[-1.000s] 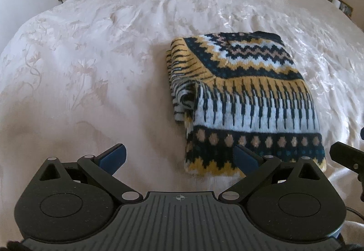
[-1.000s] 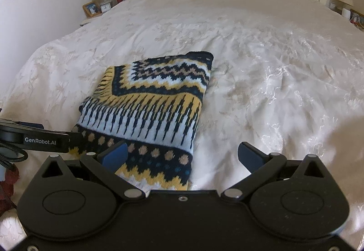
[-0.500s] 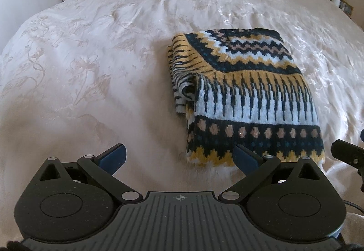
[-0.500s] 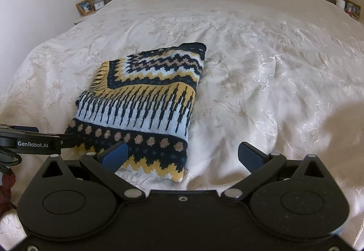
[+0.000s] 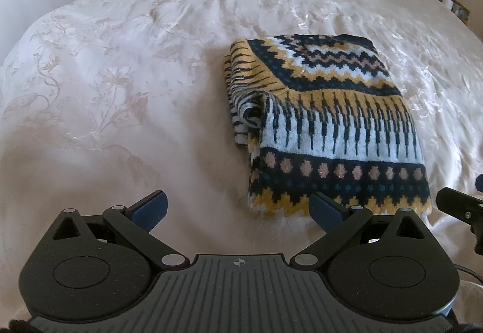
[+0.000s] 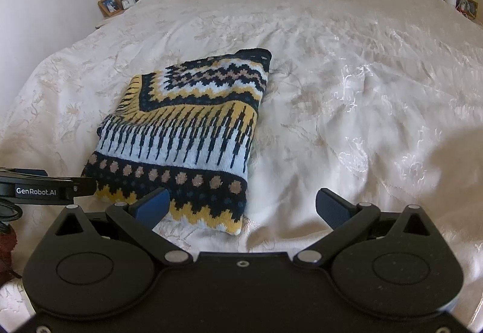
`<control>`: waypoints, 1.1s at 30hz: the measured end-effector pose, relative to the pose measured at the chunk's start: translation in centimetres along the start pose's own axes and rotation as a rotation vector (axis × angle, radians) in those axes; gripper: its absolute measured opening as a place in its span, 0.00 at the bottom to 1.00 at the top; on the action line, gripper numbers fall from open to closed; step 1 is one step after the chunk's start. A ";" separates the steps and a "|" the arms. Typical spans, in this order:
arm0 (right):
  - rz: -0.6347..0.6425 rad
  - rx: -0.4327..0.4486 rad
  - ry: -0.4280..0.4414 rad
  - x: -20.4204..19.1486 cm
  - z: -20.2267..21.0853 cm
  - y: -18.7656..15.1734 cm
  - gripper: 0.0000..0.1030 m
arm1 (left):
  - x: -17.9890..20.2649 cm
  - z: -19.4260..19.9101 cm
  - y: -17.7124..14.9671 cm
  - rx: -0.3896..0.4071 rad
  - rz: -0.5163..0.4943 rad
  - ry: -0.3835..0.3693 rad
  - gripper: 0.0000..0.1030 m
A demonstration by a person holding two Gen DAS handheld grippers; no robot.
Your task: Fold small clothes
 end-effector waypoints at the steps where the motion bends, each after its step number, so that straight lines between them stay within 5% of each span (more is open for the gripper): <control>1: -0.001 -0.002 0.001 0.0 0.0 0.0 0.99 | 0.0 0.0 0.0 -0.001 0.000 0.000 0.98; 33: -0.009 -0.032 -0.001 0.0 -0.7 -0.4 0.99 | 0.3 -0.6 -0.3 -0.017 0.008 -0.018 0.98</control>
Point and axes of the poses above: each gripper's, at about its wrist camera, not at the fingertips, and z roughly against the way its jaws point, x to its right, y to its top, the point moved 10 cm from there along -z, roughly the way its jaws point, and after that the axes turned 6 degrees about x, right-handed, at the moved point
